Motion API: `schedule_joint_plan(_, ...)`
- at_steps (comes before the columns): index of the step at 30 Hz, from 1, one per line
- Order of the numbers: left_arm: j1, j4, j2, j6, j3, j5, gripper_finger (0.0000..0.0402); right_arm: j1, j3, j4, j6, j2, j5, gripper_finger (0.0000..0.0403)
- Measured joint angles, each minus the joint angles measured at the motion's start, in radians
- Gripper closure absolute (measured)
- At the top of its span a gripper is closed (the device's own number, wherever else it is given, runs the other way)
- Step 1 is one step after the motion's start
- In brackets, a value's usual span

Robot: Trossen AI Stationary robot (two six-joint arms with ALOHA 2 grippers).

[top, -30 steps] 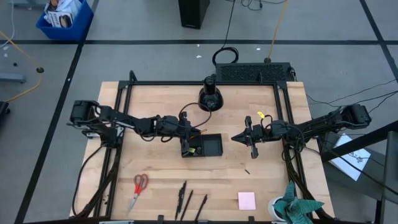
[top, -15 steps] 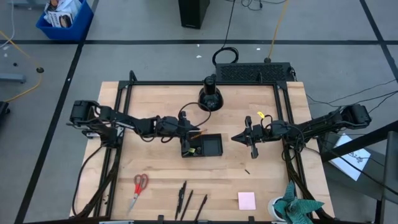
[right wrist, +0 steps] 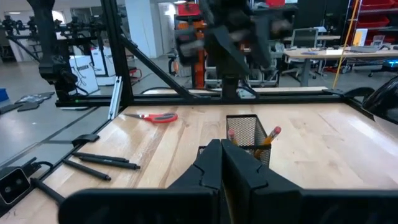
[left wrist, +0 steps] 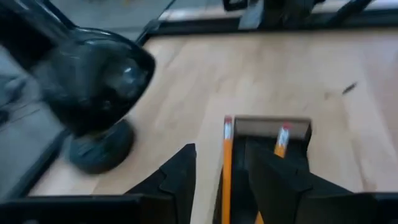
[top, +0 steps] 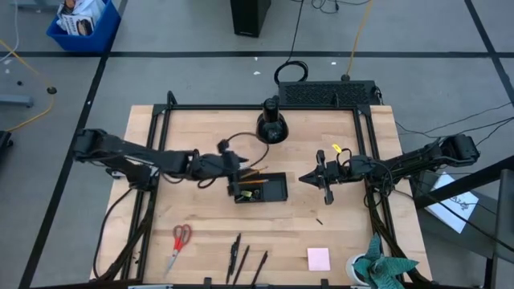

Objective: Pick and place office supplies into organizer
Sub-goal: Put the scissors into the top left section of the desk organizer

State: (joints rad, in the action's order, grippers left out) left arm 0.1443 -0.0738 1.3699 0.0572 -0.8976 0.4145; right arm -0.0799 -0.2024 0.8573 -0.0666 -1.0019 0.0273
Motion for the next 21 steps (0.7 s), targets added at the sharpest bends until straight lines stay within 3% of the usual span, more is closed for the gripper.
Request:
schedule_joint_plan(5, 0.18, -0.561, 0.025, 0.282, -0.203, 0.131, 0.028, 0.0, 0.0, -0.003, 0.0, 0.0, 0.0, 0.0403)
schedule_joint_plan(9, 0.319, -0.901, 0.052, 0.732, -0.261, 0.104, 0.0283, 0.0, 0.0, -0.003, 0.0, 0.0, 0.0, 0.0403)
schedule_joint_plan(14, 0.473, -1.081, 0.082, 1.355, -0.242, -0.093, 0.0284, 0.0, 0.0, -0.003, 0.0, 0.0, 0.0, 0.0403)
schedule_joint_plan(21, 0.686, -1.088, 0.18, 1.812, -0.199, -0.288, 0.0284, 0.0, 0.0, -0.001, -0.028, 0.0, 0.0, 0.0403)
